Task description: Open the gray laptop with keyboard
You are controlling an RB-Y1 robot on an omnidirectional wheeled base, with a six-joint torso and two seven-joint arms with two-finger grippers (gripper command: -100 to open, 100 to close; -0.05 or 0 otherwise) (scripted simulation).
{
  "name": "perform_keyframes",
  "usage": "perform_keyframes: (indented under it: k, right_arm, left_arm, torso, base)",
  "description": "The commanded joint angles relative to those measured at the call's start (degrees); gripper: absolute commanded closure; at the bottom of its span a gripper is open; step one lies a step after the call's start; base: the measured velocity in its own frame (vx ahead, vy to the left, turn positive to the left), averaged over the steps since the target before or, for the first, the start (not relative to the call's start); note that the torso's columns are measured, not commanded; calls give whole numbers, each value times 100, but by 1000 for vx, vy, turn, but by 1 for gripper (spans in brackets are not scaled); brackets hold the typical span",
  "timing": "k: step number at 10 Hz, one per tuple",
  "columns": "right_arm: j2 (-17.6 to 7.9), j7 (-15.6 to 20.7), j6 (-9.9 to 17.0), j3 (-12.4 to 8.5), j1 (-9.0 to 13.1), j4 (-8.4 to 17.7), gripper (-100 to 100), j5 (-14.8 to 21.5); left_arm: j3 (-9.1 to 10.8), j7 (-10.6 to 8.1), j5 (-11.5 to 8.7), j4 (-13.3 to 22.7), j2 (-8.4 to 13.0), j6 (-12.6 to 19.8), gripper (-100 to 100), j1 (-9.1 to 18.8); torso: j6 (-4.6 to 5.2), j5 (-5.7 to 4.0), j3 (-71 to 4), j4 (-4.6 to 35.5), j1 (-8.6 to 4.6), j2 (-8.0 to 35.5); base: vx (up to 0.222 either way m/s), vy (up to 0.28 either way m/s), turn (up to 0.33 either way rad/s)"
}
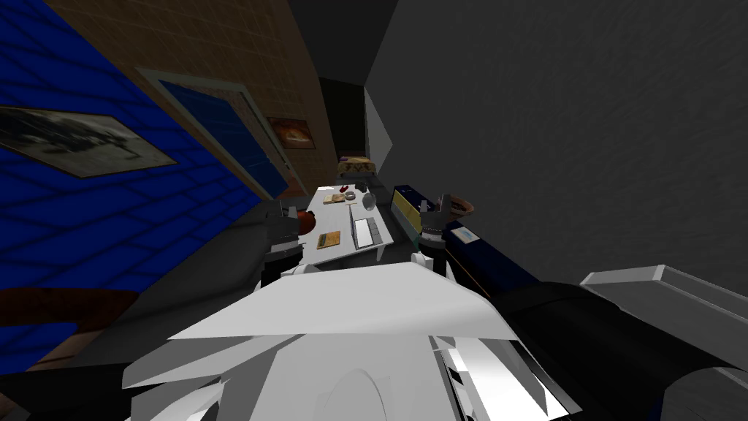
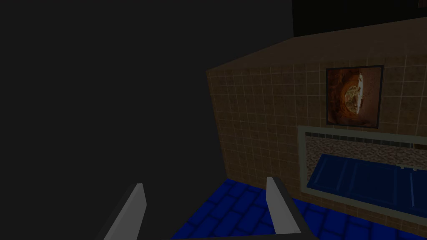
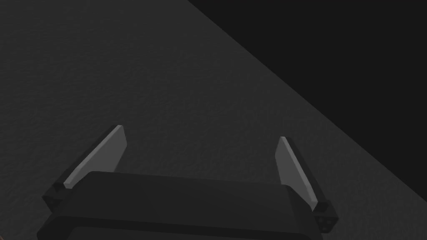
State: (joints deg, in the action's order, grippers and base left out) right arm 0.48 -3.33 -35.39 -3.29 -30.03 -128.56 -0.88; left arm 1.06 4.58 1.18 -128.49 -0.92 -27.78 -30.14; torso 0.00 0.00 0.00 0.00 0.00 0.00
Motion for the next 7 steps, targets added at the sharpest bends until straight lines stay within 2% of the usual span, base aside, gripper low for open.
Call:
perform_keyframes:
  k: [1,7]
  right_arm:
    - [0,0,0,0,0,0,0,0]
    - [0,0,0,0,0,-2,0,0]
  left_arm:
    - [0,0,0,0,0,0,0,0]
    - [0,0,0,-1,0,-1,0,0]
  torso:
    - [0,0,-467,235,0,232]
    - [0,0,-5381,2691,0,2693]
  base:
    - [0,0,0]
    - [0,0,0]
